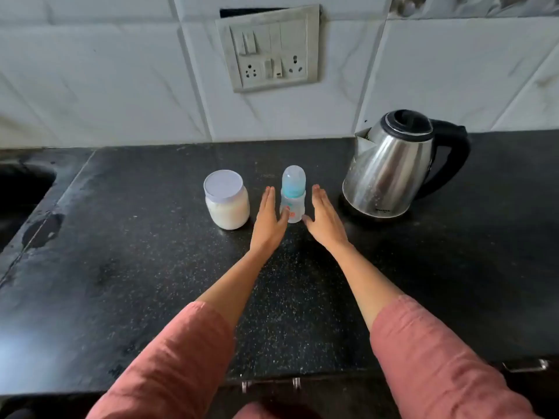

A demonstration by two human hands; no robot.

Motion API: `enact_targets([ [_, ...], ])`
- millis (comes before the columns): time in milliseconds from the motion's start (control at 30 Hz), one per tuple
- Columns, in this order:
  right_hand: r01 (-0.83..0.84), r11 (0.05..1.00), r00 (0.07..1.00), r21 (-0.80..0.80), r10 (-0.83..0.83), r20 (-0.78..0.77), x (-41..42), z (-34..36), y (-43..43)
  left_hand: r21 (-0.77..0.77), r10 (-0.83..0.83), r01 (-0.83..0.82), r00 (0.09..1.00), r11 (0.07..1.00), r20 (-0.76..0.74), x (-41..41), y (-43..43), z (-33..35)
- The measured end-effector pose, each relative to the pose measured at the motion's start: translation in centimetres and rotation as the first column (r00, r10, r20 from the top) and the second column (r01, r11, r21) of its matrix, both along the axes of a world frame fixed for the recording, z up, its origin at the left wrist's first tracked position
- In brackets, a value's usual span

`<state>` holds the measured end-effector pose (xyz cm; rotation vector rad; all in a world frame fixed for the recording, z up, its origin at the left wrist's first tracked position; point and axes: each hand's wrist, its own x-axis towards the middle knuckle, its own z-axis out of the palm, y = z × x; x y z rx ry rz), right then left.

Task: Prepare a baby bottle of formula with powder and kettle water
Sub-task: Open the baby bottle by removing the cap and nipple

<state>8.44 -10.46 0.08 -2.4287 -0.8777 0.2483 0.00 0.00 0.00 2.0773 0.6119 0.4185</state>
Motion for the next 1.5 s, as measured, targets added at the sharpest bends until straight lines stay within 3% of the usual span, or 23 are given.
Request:
enact_targets([
  [133, 0.021, 0.985, 0.969, 0.173, 0.022, -0.246, 0.1, -0.5, 1.4, -0.178, 0.019, -0.01, 0.999, 0.984, 0.05, 1.0, -0.2, -0.4],
  [233, 0.068, 0.967, 0.94, 0.246, 0.021, -0.341, 0.1, -1.2, 2.0, -0.286, 0.041, -0.012, 0.995, 0.958, 0.095, 1.4, -0.2, -0.8],
  [333, 0.151, 0.941, 0.923, 0.302, -0.025, -0.383, 0.2, -1.6, 2.3, -0.294, 0.081, -0.05, 0.992, 0.954, 0.092, 1.7, -0.1, -1.2],
  [700, 0.183, 0.918, 0.932, 0.351, -0.048, -0.36, -1.6, -1.9, 0.5, -0.207, 0.091, -0.079, 0.995, 0.975, 0.05, 0.3, -0.9, -0.3],
  [933, 0.223, 0.89, 0.933, 0.399, -0.076, -0.351, -6.2, -2.8, -3.7, -0.222, 0.017, -0.005, 0.998, 0.975, 0.055, -4.6, -4.4, 0.5],
  [1167, 0.255, 0.904, 0.912, 0.344, -0.108, -0.395, -11.0, -3.5, -8.5, -0.24, -0.037, 0.044, 0.999, 0.97, 0.034, -9.7, -8.0, 0.2],
  [1500, 0.218, 0.913, 0.949, 0.344, -0.116, -0.293, -15.1, -2.5, -10.1, -0.289, 0.001, 0.014, 0.999, 0.957, 0.053, -13.4, -10.0, -0.6],
])
